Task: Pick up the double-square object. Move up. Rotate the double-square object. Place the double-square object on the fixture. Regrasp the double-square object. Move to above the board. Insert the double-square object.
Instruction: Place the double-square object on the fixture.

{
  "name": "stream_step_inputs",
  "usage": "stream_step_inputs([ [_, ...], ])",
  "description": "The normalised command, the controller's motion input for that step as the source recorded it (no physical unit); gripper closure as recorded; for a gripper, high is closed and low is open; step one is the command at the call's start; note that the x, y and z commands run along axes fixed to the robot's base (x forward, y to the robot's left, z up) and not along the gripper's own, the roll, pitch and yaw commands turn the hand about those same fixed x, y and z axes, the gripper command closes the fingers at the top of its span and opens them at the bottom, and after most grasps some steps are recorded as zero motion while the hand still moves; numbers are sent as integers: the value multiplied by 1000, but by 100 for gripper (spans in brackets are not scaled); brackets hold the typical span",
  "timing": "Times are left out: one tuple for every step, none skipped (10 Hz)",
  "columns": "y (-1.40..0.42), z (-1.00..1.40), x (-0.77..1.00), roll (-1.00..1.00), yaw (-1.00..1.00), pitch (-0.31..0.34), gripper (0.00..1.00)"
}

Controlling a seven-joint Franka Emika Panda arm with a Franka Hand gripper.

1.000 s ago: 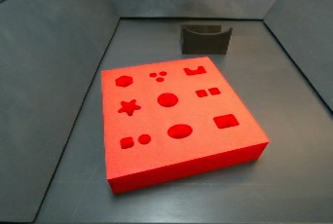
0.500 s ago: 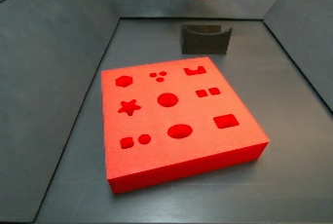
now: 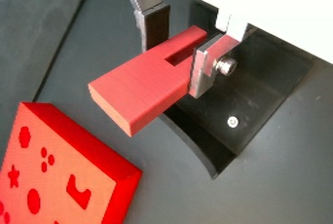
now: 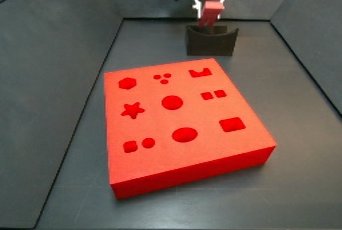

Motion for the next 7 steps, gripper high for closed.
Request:
stream_step_inputs([
  [114,-1000,173,-372,-126,46,100],
  [109,-1000,181,-231,-118,38,100],
  [104,-922,172,-185,-112,22,100],
  [86,-685,130,-164,-103,13,100],
  [108,-639,110,-125,-92,4,100],
  [113,-624,89,-113,-82,-7,100],
  [0,0,0,0,0,0,0],
])
